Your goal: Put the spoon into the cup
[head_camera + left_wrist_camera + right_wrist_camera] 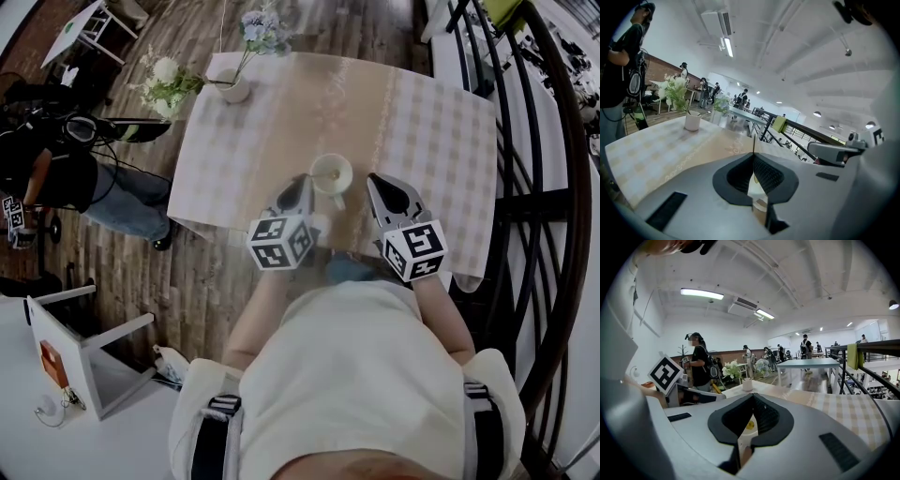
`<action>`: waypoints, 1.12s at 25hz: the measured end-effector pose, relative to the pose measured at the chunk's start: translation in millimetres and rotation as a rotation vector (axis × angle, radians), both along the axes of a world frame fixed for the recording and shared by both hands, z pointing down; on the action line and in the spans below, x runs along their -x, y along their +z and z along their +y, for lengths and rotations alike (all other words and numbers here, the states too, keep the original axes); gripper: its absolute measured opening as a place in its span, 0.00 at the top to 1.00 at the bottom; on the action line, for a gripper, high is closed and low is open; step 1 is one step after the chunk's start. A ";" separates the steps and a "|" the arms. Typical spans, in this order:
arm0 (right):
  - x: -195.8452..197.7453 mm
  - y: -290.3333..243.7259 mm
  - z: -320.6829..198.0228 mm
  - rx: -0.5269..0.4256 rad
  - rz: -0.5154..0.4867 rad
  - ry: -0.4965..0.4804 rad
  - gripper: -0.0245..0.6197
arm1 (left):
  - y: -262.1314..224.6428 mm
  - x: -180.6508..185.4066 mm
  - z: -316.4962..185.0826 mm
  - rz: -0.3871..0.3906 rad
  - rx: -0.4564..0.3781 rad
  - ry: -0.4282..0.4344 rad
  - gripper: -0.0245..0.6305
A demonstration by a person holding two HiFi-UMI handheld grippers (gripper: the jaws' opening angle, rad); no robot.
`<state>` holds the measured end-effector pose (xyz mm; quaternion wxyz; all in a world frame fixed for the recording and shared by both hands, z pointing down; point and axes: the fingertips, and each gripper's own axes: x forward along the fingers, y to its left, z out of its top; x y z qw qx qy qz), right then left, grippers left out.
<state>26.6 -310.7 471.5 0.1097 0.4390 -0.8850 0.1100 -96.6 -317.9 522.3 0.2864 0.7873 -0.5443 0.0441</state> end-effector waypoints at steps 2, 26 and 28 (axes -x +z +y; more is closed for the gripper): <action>-1.2 1.9 -4.6 0.004 0.000 -0.002 0.96 | 5.5 -2.3 -3.7 -0.004 0.011 0.000 0.96; 5.8 21.3 -29.2 0.046 -0.005 -0.022 0.96 | 62.9 -15.5 -16.2 -0.021 0.136 0.018 0.96; 4.5 21.5 -30.0 0.048 -0.005 -0.019 0.96 | 63.3 -15.2 -17.9 -0.024 0.136 0.015 0.96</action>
